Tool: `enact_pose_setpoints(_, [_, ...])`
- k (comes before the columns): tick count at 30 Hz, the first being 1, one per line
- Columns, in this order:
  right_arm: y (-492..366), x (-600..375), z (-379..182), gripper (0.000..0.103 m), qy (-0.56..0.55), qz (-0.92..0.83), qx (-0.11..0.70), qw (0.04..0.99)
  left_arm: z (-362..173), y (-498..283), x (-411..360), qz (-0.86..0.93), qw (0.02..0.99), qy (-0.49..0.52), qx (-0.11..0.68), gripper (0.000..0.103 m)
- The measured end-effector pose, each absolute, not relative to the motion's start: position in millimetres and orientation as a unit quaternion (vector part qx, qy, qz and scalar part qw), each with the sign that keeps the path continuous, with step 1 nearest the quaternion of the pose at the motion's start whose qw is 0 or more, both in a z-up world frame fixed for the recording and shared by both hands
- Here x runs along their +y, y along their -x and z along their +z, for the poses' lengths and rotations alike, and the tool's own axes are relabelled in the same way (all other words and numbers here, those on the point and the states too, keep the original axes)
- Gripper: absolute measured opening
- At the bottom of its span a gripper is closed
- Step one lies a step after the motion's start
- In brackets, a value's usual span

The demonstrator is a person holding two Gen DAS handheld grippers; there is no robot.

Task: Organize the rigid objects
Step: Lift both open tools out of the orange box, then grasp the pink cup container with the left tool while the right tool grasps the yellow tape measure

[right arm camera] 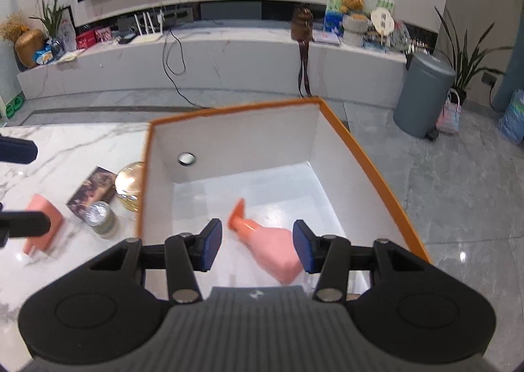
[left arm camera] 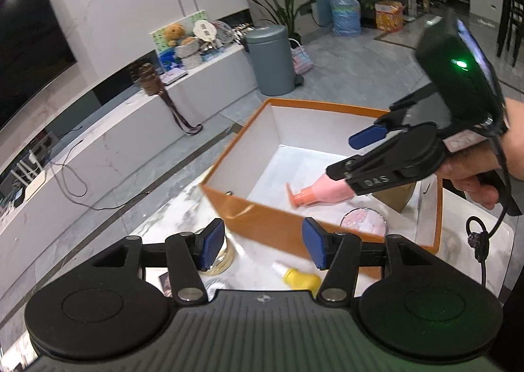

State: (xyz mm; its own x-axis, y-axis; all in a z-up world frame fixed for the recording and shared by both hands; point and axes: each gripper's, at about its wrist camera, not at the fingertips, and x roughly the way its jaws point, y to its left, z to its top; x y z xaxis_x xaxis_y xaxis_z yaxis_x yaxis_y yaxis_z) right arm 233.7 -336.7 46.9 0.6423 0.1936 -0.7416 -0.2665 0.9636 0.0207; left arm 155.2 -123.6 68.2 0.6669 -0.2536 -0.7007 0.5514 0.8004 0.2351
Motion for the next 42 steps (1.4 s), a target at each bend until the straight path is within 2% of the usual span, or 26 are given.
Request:
enact_pose_setpoints(9, [-181, -311, 62, 0.049, 0.052, 0.142, 0.353, 0.924, 67, -148, -52, -0.184, 0.911, -0.162, 0.331, 0.072])
enact_pose_setpoints(11, [-173, -305, 61, 0.053, 0.063, 0.145, 0.343, 0.926, 58, -144, -35, -0.172, 0.918, -0.144, 0.327, 0.079])
enact_pose_setpoints(23, [-129, -266, 38, 0.054, 0.122, 0.167, 0.325, 0.923, -19, -136, 43, -0.09, 0.932, -0.046, 0.348, 0.079])
enact_pose_setpoints(29, [-104, -241, 31, 0.056, 0.126, 0.199, 0.314, 0.92, -35, -130, 48, -0.079, 0.937, -0.04, 0.337, 0.082])
enact_pose_setpoints(38, [-86, -212, -24, 0.058, 0.071, 0.16, 0.392, 0.903, -66, -131, 62, -0.036, 0.938, -0.013, 0.344, 0.082])
enact_pose_setpoints(42, [-86, -210, -41, 0.058, 0.056, 0.133, 0.402, 0.904, -69, -133, 62, -0.031, 0.938, -0.015, 0.344, 0.083])
